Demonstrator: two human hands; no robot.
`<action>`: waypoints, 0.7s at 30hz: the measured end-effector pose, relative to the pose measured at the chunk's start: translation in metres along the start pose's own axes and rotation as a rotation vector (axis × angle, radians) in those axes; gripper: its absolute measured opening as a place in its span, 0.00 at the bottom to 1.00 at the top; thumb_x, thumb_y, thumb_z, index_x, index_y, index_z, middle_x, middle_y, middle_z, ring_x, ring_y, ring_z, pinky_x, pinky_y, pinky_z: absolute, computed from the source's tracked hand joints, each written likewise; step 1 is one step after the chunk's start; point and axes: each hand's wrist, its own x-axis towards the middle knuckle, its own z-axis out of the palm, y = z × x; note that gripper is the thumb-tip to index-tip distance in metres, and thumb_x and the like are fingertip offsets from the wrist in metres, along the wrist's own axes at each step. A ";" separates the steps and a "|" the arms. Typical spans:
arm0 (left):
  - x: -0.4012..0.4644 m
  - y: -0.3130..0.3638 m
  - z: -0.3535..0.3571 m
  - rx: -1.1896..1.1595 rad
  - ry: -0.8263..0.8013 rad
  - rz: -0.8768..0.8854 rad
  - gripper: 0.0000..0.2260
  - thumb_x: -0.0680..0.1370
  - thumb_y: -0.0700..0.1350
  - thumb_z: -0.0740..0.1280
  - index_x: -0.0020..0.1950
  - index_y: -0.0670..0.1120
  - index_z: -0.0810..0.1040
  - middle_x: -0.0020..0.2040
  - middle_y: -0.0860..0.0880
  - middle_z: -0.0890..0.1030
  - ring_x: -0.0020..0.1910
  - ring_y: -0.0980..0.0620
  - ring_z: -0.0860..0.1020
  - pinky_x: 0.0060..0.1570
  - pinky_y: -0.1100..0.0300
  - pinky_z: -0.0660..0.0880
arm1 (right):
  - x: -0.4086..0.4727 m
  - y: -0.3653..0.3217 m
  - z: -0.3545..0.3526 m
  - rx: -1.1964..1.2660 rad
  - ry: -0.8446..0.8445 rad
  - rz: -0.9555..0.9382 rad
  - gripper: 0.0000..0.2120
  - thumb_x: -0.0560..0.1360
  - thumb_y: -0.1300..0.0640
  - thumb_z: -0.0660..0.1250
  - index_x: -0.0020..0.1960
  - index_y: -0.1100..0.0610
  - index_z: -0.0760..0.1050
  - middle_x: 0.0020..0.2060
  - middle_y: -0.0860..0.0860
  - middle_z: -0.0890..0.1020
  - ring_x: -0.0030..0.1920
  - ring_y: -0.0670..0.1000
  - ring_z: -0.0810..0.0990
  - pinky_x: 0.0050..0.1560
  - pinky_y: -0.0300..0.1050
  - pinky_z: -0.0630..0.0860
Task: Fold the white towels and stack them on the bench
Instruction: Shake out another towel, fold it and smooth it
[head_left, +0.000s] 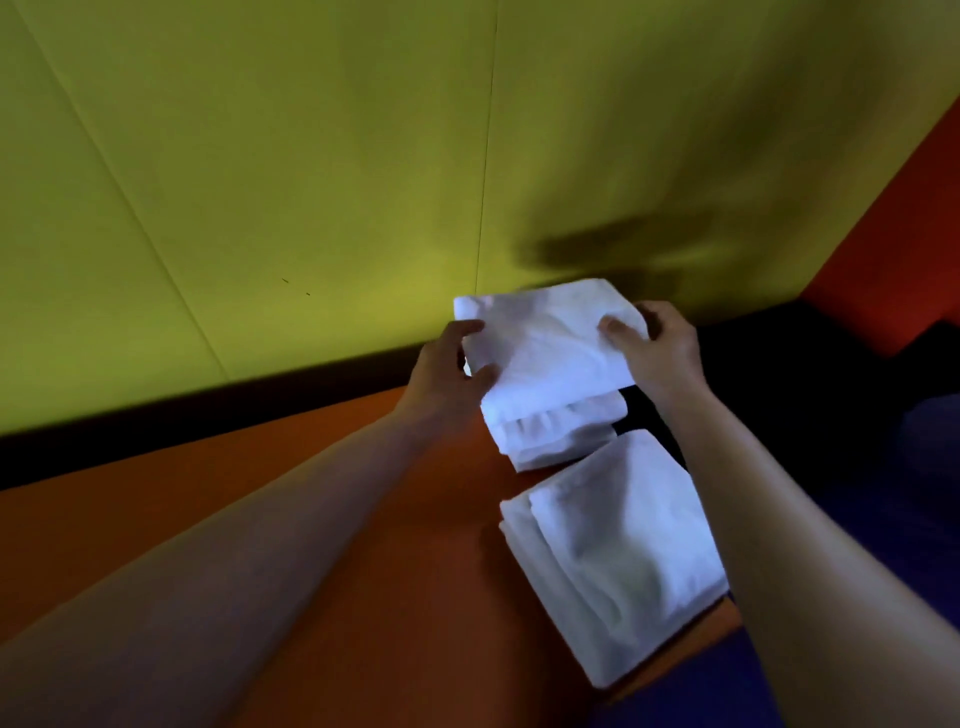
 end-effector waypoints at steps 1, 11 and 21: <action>0.006 -0.010 0.008 0.135 -0.039 -0.001 0.24 0.74 0.54 0.70 0.69 0.62 0.70 0.67 0.43 0.75 0.63 0.42 0.76 0.64 0.45 0.74 | 0.002 0.010 0.008 -0.176 0.014 -0.024 0.22 0.74 0.45 0.72 0.65 0.51 0.75 0.58 0.51 0.80 0.61 0.56 0.79 0.55 0.46 0.75; -0.015 -0.037 0.022 0.553 -0.103 0.121 0.19 0.82 0.48 0.61 0.74 0.52 0.70 0.75 0.47 0.67 0.76 0.49 0.61 0.74 0.50 0.60 | -0.025 0.043 0.040 -0.690 -0.029 -0.310 0.17 0.81 0.47 0.61 0.66 0.51 0.76 0.68 0.56 0.74 0.67 0.62 0.72 0.66 0.57 0.67; -0.119 0.016 -0.070 0.797 0.015 0.121 0.21 0.79 0.54 0.64 0.73 0.58 0.68 0.77 0.51 0.64 0.71 0.43 0.68 0.69 0.47 0.65 | -0.136 -0.021 0.068 -0.508 -0.096 -0.517 0.22 0.74 0.50 0.62 0.67 0.51 0.76 0.64 0.55 0.79 0.62 0.60 0.77 0.61 0.58 0.74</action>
